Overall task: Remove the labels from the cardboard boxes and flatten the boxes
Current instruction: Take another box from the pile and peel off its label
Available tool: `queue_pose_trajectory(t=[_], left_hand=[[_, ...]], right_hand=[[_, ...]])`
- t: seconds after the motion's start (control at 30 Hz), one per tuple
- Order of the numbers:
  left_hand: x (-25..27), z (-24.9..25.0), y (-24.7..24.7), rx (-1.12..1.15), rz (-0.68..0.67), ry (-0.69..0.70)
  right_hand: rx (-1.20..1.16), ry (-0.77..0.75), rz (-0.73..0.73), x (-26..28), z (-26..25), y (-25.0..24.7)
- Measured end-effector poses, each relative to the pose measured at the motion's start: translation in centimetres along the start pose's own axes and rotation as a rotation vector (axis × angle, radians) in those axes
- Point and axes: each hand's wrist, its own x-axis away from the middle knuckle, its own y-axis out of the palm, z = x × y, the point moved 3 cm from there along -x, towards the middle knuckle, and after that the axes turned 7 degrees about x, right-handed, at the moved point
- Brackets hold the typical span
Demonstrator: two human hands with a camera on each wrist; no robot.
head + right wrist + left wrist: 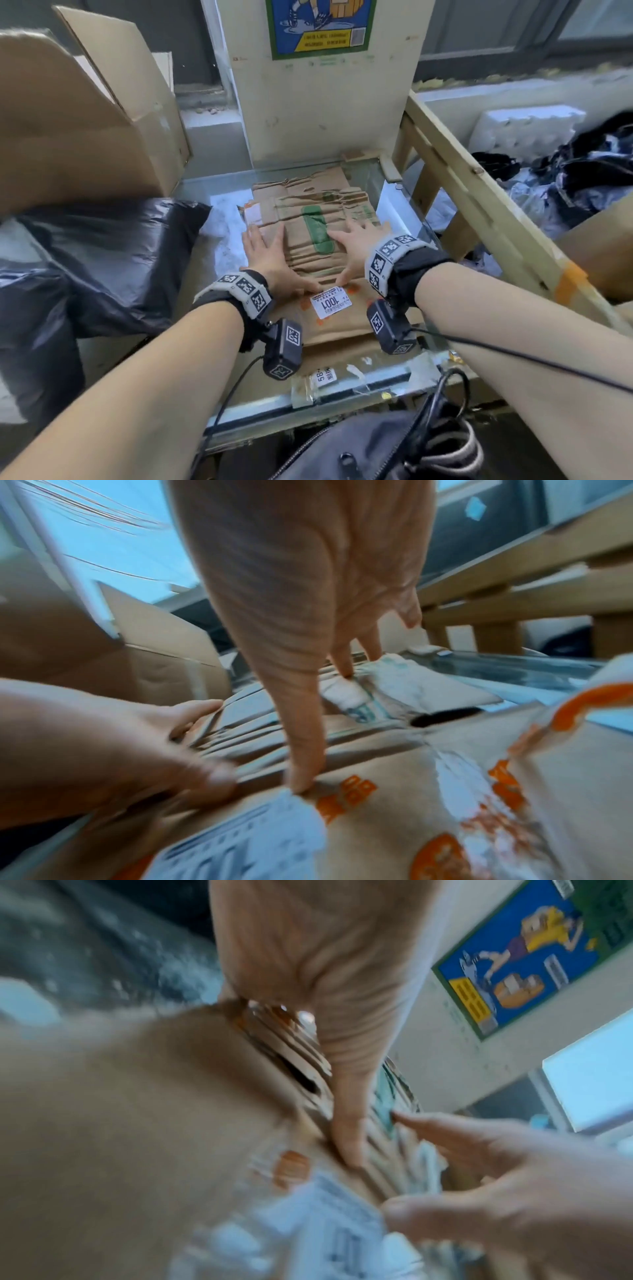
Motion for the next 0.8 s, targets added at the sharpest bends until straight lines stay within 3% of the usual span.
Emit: queue_pose_trajectory(t=[0.1,0.17,0.27,0.43,0.57,0.7,0.8], left_hand=[[-0.3,-0.9,-1.0,0.516,0.21,-0.29],[-1.7,-2.3,-1.0,0.81,0.172,-0.426],[-2.5,-3.0,-1.4,1.054,-0.029,-0.366],[1.0,-0.6,-2.3,1.146,-0.281,-0.336],[2.9,0.3,-2.2,1.125,-0.289,-0.322],[3.7,1.3,-3.2,1.209,-0.245,-0.247],[4.2,2.5,-6.1,1.3,-0.098,-0.129]], right_hand=[[0.008,-0.013,0.026,1.0,-0.2,0.1],[-0.124,-0.018,-0.009,1.2,-0.1,1.4],[-0.293,-0.023,-0.004,1.5,0.5,3.0],[-0.572,-0.109,-0.049,3.7,1.9,3.4],[-0.657,-0.115,-0.011,4.4,2.2,3.9],[-0.898,-0.015,0.247,4.7,3.4,3.2],[-1.022,0.309,0.623,5.9,5.7,2.4]])
